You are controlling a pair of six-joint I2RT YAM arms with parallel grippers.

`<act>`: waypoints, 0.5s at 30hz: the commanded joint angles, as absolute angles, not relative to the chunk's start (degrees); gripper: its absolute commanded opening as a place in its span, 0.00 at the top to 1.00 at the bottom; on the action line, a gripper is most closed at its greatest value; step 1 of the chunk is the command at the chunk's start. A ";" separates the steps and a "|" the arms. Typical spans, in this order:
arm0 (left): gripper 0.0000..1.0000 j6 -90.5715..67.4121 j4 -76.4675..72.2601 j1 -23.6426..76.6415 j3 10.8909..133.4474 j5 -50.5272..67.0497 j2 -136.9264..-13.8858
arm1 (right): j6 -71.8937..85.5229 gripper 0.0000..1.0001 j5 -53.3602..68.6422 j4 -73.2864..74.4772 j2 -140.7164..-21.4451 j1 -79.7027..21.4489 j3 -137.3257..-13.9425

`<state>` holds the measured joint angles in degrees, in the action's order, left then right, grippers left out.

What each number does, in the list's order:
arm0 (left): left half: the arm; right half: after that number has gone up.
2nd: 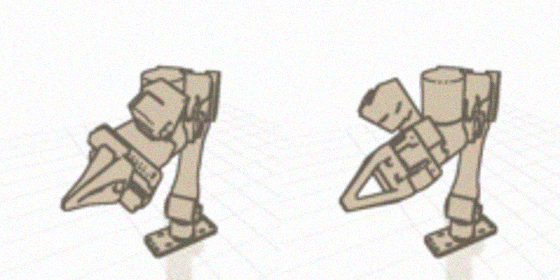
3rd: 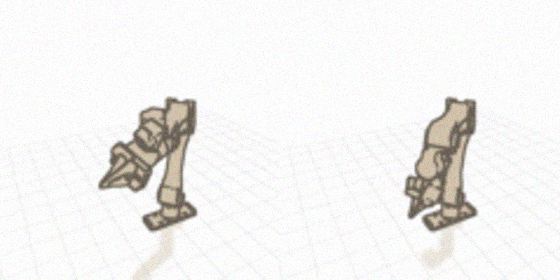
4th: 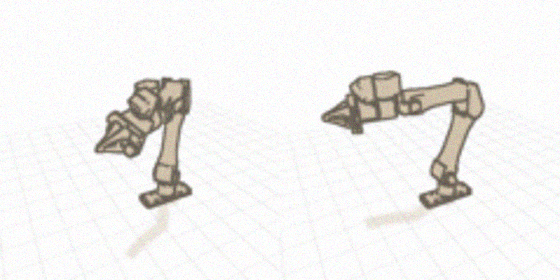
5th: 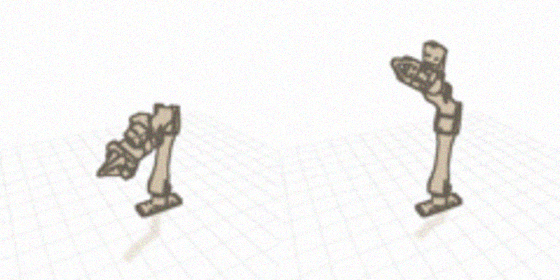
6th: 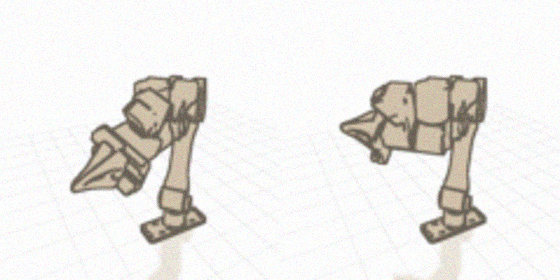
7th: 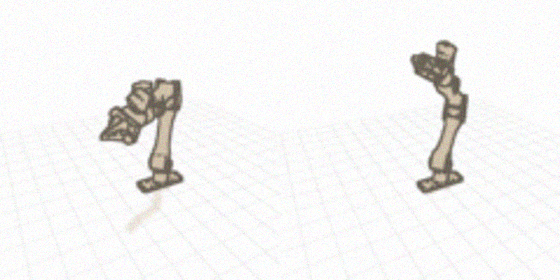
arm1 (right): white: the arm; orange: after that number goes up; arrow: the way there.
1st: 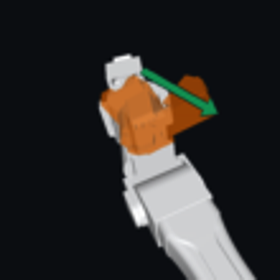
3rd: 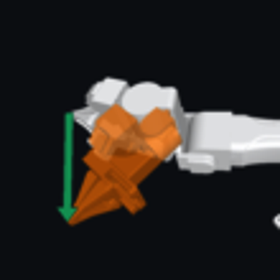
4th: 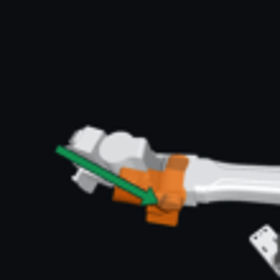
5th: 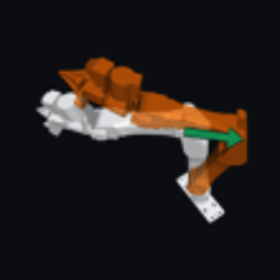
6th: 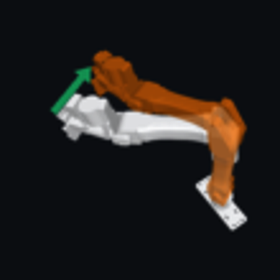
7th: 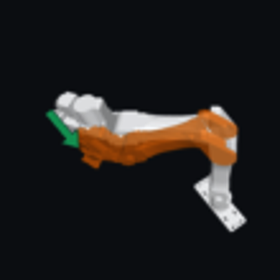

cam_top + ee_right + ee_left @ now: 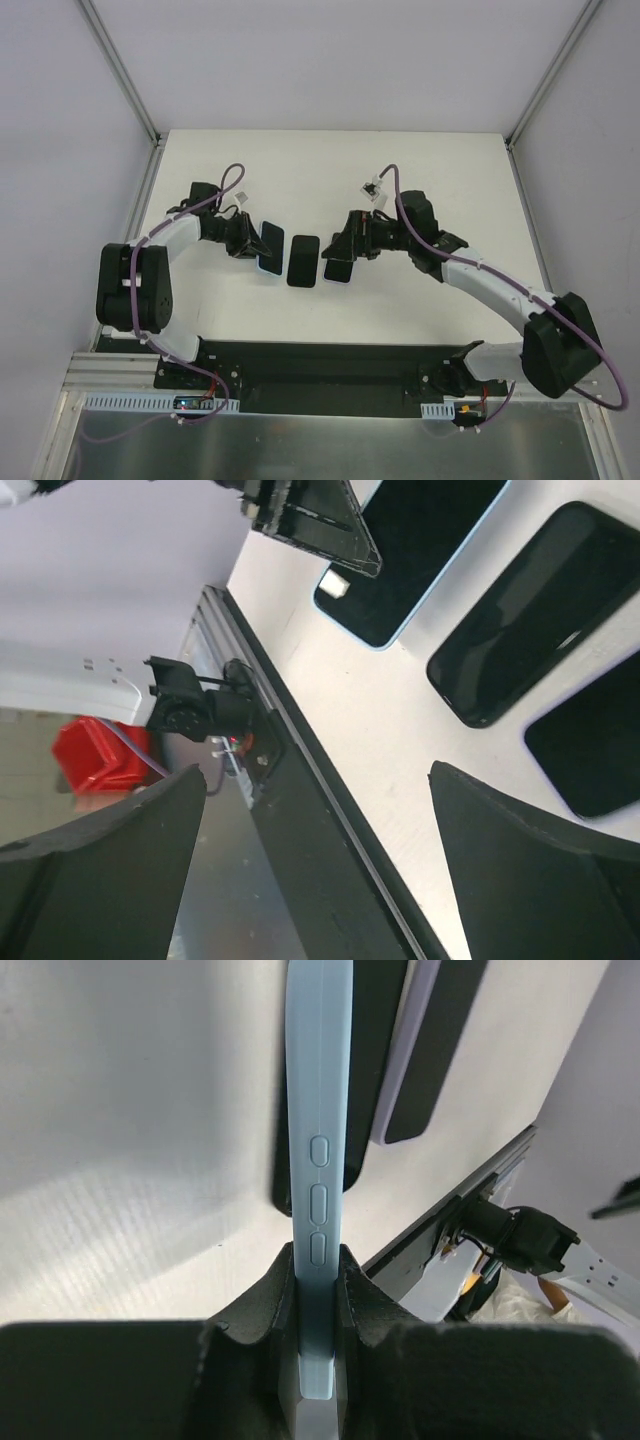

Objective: Put the phone into the phone case

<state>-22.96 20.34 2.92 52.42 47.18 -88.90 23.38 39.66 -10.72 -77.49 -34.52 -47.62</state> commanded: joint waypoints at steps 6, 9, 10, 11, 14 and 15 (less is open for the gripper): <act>1.00 -19.42 23.82 2.46 57.74 49.23 -99.83 | 12.39 0.04 34.02 6.50 -65.13 -34.72 -48.60; 1.00 -20.74 25.04 1.93 57.74 43.44 -103.17 | 11.87 0.04 33.23 7.73 -63.46 -34.72 -49.04; 1.00 -21.18 25.48 1.85 57.74 42.03 -104.23 | 11.69 0.04 32.70 8.08 -63.20 -34.72 -49.13; 1.00 -21.36 26.18 1.76 57.74 39.14 -105.37 | 11.43 0.04 32.43 8.96 -62.58 -34.72 -49.30; 1.00 -21.45 28.73 1.84 57.92 33.86 -108.01 | 10.64 0.04 31.38 10.63 -61.62 -34.72 -49.92; 1.00 -21.45 28.74 1.85 58.01 33.58 -107.76 | 10.37 0.04 31.20 10.98 -61.35 -34.72 -50.10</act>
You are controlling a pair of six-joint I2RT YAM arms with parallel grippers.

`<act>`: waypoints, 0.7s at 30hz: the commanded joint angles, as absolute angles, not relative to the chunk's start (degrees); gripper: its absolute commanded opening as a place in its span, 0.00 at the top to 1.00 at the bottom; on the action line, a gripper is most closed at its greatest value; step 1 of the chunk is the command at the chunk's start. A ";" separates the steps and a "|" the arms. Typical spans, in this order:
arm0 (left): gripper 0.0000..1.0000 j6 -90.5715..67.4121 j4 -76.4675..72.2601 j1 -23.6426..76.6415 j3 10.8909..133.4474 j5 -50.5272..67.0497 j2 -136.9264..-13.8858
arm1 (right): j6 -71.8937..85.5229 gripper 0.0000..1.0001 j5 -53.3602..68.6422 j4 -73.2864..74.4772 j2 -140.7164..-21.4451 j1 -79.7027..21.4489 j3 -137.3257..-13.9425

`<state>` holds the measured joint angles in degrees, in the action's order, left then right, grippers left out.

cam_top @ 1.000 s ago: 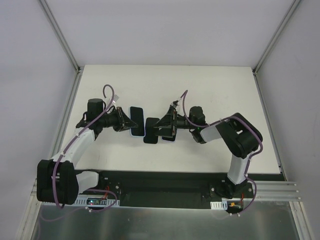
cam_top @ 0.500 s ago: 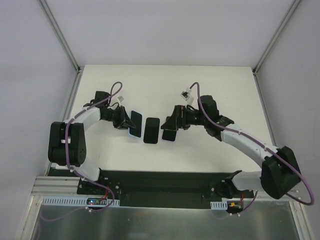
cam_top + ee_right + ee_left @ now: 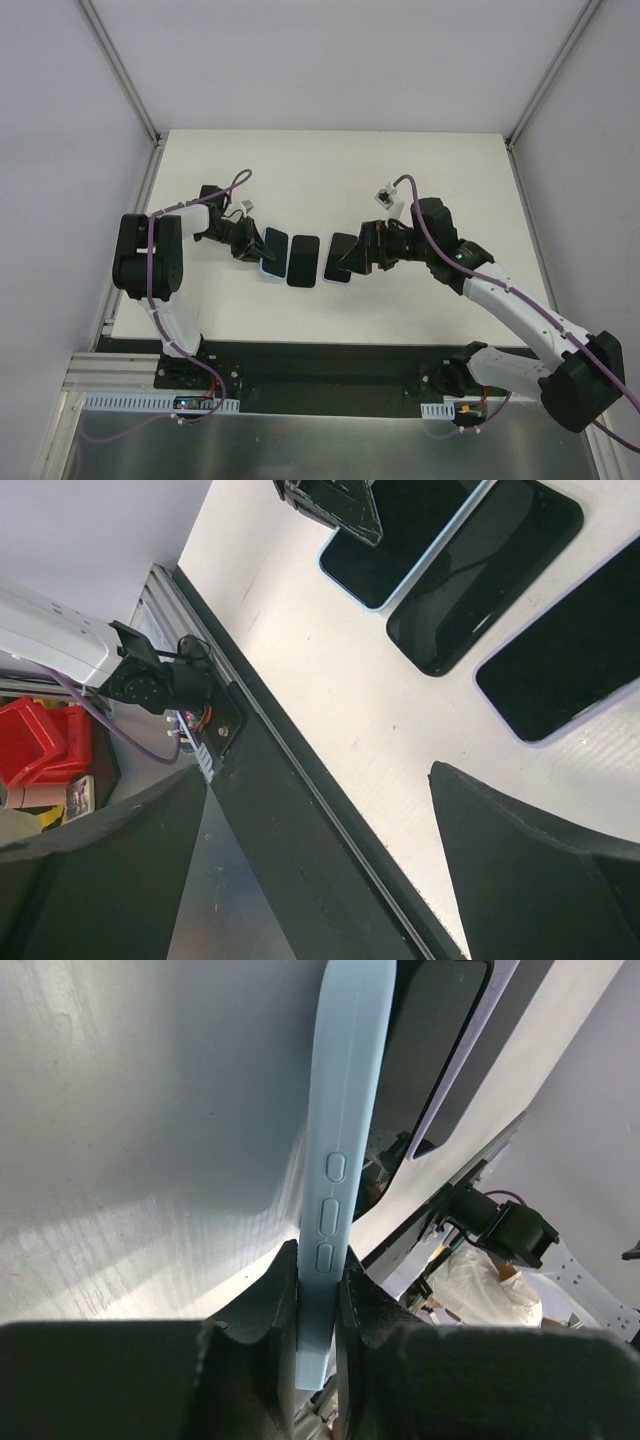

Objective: Put the phone into the phone case

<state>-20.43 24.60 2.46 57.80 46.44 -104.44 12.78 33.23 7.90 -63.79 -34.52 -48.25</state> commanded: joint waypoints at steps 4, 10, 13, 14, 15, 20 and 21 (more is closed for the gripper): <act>1.00 -22.06 29.09 1.93 58.09 31.47 -106.70 | 10.19 0.04 30.41 11.34 -61.08 -34.54 -50.10; 0.84 -21.10 31.11 1.93 58.71 28.21 -105.38 | 10.28 0.04 30.32 11.95 -61.17 -34.63 -50.45; 0.80 -21.01 31.55 1.93 59.06 28.04 -105.38 | 10.55 0.04 30.41 12.04 -61.35 -34.54 -50.80; 0.76 -21.01 31.73 1.93 59.24 28.04 -105.29 | 10.55 0.04 30.50 12.04 -61.43 -34.45 -51.06; 0.75 -20.92 31.82 1.93 59.41 28.04 -105.38 | 10.72 0.04 30.59 12.04 -61.61 -34.54 -51.24; 0.69 -20.92 32.52 1.93 60.20 27.34 -104.16 | 10.20 0.04 29.97 13.62 -61.96 -34.54 -52.03; 0.65 -20.92 33.04 1.93 60.38 27.16 -103.72 | 9.93 0.04 29.54 14.15 -61.88 -34.45 -52.21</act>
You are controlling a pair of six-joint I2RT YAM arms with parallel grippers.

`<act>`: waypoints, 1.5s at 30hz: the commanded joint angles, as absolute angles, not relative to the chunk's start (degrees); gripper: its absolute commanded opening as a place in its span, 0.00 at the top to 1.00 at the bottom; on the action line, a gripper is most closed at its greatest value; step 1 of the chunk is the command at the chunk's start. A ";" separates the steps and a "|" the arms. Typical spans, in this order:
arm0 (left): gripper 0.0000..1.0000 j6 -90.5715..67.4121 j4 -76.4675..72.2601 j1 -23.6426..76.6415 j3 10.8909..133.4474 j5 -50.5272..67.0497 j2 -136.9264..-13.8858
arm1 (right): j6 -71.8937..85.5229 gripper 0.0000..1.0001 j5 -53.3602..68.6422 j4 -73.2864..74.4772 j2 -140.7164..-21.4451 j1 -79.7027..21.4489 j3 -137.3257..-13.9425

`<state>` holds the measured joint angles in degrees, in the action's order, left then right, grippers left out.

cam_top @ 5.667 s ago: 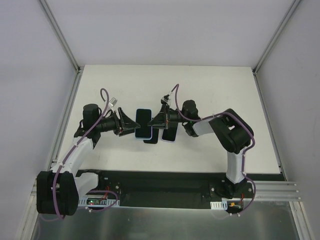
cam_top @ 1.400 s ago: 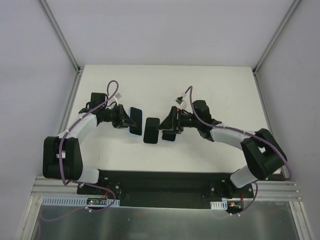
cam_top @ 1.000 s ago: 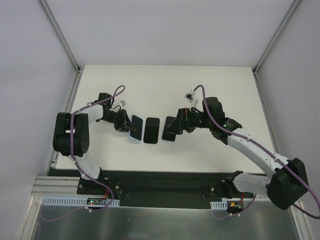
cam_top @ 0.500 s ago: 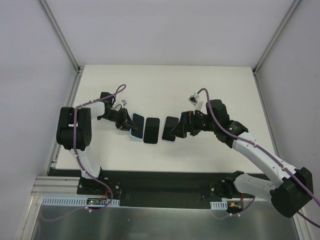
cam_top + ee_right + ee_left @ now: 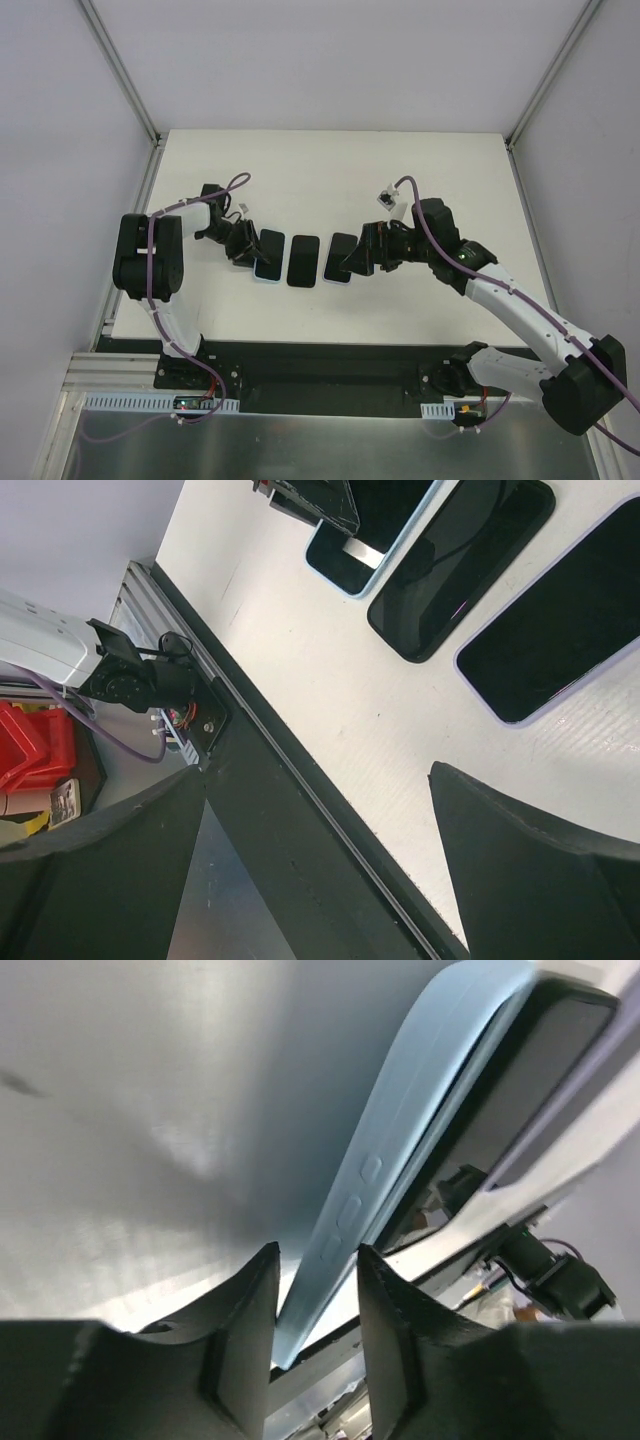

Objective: Put the phone into the phone case

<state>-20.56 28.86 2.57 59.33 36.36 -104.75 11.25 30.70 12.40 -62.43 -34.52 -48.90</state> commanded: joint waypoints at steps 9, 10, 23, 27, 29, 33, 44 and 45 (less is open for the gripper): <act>0.40 -21.18 36.21 1.93 63.98 20.75 -96.07 | 9.05 0.04 21.01 21.88 -60.56 -34.45 -53.52; 0.39 -21.01 36.12 1.93 64.16 20.66 -95.19 | 8.97 0.04 19.61 22.49 -60.12 -34.54 -53.87; 0.91 -21.09 32.44 8.08 66.80 26.45 -95.36 | 8.44 0.04 16.88 26.63 -59.15 -34.54 -54.93; 0.96 -21.70 29.10 8.70 65.92 28.38 -97.64 | 8.35 0.04 15.91 27.33 -58.54 -34.54 -54.67; 0.97 -22.06 27.87 8.96 66.09 29.00 -99.22 | 8.35 0.04 15.82 27.51 -58.10 -34.54 -54.49; 0.96 -22.50 26.54 10.02 67.15 28.57 -101.95 | 8.17 0.04 15.21 27.86 -57.57 -34.54 -54.49; 0.95 -22.50 26.10 11.78 67.94 26.11 -107.75 | 7.82 0.04 14.41 28.65 -57.04 -34.45 -54.58; 0.94 -22.41 26.19 11.86 67.68 25.93 -108.01 | 7.74 0.04 14.24 28.74 -57.04 -34.54 -54.49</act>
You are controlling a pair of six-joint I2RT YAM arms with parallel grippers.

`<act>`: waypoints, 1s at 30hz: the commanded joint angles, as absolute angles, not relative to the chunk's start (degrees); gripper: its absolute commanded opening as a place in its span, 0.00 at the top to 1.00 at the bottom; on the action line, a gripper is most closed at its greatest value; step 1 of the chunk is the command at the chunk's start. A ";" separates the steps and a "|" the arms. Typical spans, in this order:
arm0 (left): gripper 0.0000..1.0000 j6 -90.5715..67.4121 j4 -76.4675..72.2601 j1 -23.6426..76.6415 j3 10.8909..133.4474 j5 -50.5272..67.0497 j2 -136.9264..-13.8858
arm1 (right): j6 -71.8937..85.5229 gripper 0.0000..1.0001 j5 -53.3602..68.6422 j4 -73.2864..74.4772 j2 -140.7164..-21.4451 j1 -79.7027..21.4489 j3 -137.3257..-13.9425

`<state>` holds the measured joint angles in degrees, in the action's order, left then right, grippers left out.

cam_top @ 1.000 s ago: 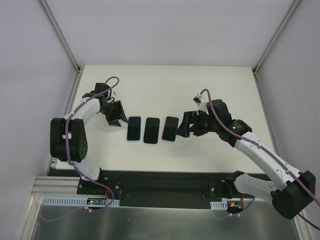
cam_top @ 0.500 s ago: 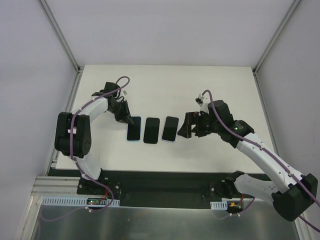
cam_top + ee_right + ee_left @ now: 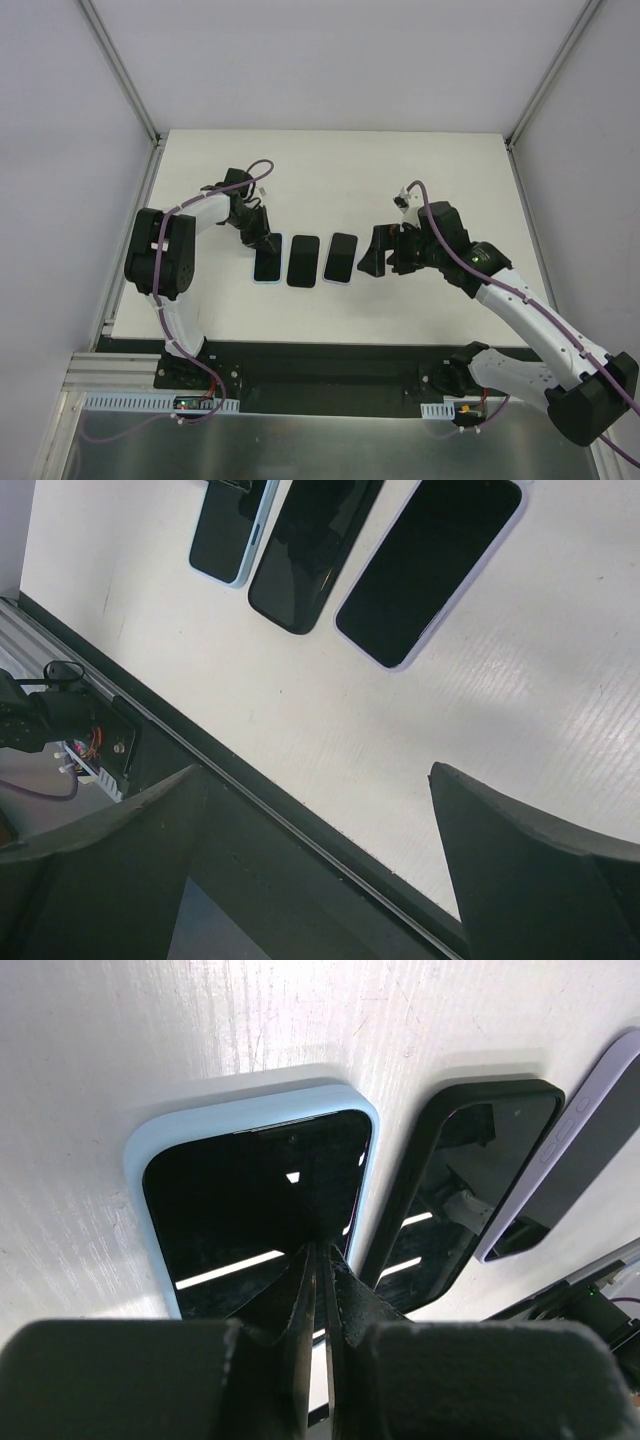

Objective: Put the phone into the phone case

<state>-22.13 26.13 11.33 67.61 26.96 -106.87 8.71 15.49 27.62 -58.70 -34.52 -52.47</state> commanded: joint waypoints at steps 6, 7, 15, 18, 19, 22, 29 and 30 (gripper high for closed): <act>0.93 -23.11 26.10 12.13 64.95 24.26 -107.84 | 6.68 0.04 13.62 29.36 -56.34 -34.37 -54.23; 0.93 -23.29 26.10 12.22 64.52 24.26 -107.58 | 6.59 0.04 13.62 29.44 -56.25 -34.45 -54.32; 0.86 -24.43 26.19 13.18 65.30 28.65 -95.65 | 7.29 0.04 12.75 29.88 -54.15 -34.54 -54.67; 0.75 -24.26 26.10 13.45 65.74 30.76 -87.03 | 8.34 0.04 10.65 30.14 -51.43 -34.63 -53.53; 0.71 -24.26 26.19 13.45 65.74 31.89 -83.10 | 8.78 0.04 9.94 30.15 -50.72 -34.63 -53.26; 0.51 -23.91 25.40 13.53 65.48 34.18 -75.97 | 9.93 0.04 7.91 31.20 -47.56 -34.63 -52.38; 0.01 -23.91 21.80 14.15 61.97 38.41 -61.37 | 11.34 0.04 3.00 35.24 -42.01 -34.54 -54.66; 0.01 -23.91 21.27 14.24 60.40 38.50 -59.61 | 11.42 0.04 1.25 36.81 -41.66 -34.63 -55.02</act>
<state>-24.32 23.18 13.45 64.01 35.31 -65.41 9.85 7.22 32.10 -43.35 -34.52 -52.40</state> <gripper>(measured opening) 0.968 0.960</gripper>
